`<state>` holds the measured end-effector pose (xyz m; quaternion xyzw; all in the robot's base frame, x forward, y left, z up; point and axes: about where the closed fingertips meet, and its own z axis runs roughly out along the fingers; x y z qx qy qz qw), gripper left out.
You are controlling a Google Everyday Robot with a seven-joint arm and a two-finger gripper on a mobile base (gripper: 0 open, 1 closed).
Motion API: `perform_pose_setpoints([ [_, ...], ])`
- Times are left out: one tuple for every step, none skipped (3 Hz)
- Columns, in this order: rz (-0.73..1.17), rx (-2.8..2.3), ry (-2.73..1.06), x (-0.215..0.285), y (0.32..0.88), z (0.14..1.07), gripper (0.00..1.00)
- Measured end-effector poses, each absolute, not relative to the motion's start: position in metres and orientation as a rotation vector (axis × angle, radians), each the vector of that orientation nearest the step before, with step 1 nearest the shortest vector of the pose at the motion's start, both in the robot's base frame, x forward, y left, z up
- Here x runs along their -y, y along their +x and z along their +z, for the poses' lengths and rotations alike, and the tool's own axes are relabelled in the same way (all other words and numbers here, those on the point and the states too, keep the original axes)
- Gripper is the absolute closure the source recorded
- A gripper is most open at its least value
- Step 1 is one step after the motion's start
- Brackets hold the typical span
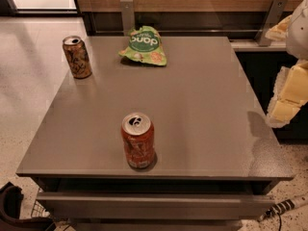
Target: Move coke can near green rice chip bag
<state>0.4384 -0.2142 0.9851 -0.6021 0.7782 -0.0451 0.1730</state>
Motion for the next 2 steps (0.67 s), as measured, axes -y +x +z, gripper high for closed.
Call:
perform_pose_setpoints([
  [-0.128, -2.207, -1.708, 0.2142, 0.4384, 0.9852, 0.00],
  [-0.074, -2.165, -1.707, 0.2067, 0.4350, 0.9797, 0.00],
])
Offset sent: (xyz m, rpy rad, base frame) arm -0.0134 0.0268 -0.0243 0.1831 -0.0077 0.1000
